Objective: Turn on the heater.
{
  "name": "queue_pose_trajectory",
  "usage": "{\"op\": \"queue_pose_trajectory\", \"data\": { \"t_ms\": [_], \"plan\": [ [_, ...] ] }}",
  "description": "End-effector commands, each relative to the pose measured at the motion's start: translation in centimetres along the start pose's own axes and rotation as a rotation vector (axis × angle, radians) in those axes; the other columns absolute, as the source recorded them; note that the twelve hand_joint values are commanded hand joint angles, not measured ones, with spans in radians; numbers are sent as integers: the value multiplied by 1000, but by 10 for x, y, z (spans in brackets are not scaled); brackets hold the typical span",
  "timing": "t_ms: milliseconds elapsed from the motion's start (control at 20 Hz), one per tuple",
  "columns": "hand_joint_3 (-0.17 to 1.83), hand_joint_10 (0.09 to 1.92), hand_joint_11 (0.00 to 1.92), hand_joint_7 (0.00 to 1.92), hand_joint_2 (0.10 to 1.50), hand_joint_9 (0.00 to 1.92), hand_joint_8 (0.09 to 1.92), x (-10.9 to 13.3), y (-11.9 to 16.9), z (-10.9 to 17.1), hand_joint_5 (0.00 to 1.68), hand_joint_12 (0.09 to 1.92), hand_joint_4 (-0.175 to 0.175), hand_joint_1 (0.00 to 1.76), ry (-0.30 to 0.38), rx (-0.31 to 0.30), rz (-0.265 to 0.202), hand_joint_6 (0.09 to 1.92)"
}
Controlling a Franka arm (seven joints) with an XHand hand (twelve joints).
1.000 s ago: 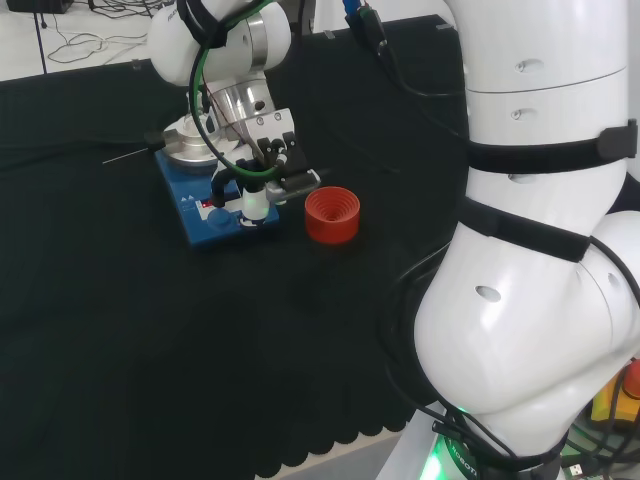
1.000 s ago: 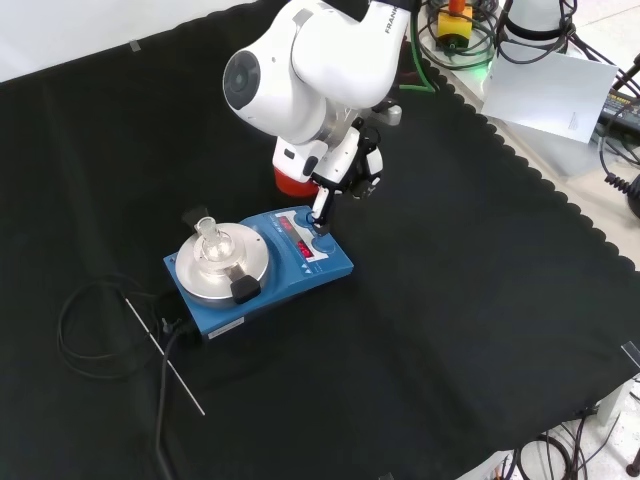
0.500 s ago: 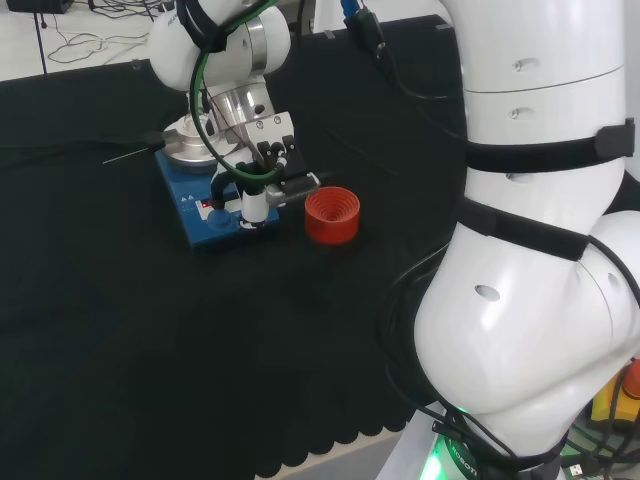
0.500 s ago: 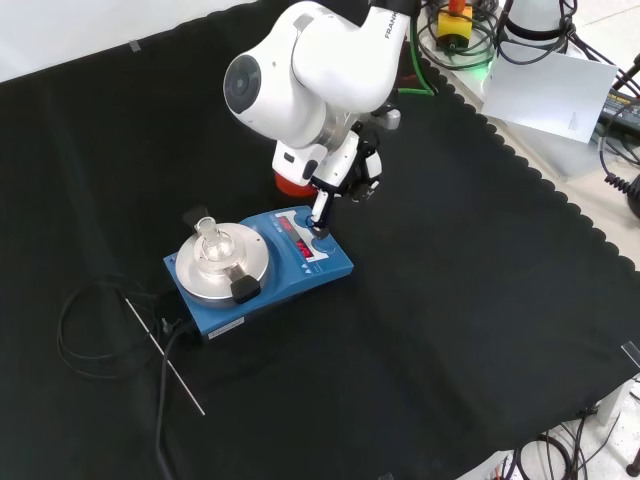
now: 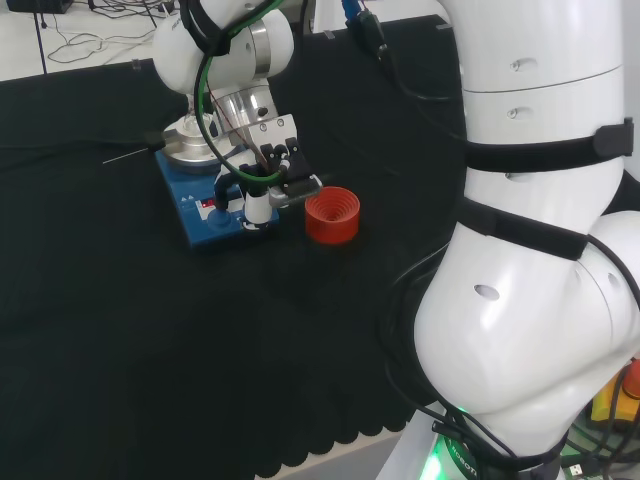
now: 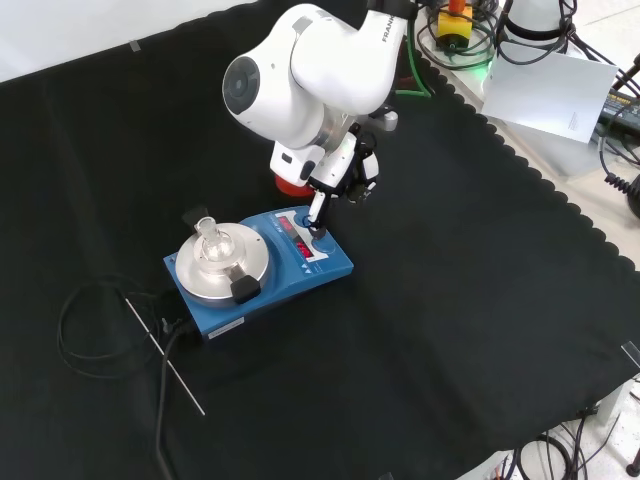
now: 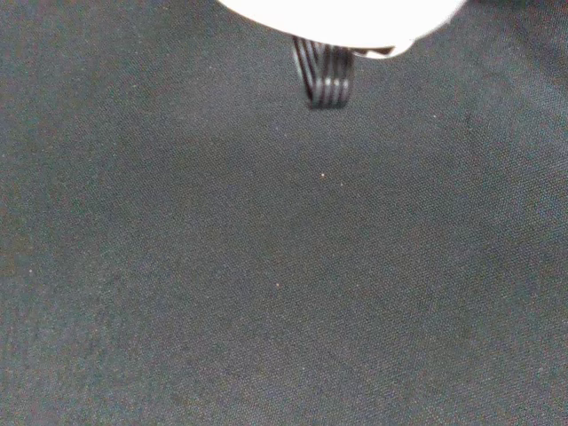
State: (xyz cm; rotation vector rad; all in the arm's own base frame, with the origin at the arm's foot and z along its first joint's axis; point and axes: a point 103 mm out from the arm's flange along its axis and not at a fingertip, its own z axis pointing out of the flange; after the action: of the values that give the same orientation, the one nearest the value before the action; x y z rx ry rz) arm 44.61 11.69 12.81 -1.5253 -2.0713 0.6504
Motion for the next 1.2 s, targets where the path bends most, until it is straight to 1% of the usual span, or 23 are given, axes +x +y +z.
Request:
{"op": "queue_pose_trajectory", "data": {
  "t_ms": [50,300,500,650,950,1200],
  "plan": [
    [1104,1515,1423,1681,674,1765,1532,1,0,-2,269,1421,-37,1477,5,-12,-2,628],
    [1104,1514,1423,1680,675,1766,1532,-2,-1,-1,267,1422,-38,1477,13,-12,-7,626],
    [1105,1512,1423,1680,674,1766,1530,1,0,0,267,1422,-38,1476,4,-2,0,626],
    [1106,1510,1422,1680,674,1766,1529,1,1,2,267,1422,-38,1476,10,2,7,626],
    [1107,1507,1418,1681,674,1763,1526,0,0,-2,268,1422,-38,1475,10,-3,-4,626],
    [1108,1504,1415,1682,674,1763,1524,0,1,-1,272,1422,-39,1474,4,9,-3,629]
  ]
}}
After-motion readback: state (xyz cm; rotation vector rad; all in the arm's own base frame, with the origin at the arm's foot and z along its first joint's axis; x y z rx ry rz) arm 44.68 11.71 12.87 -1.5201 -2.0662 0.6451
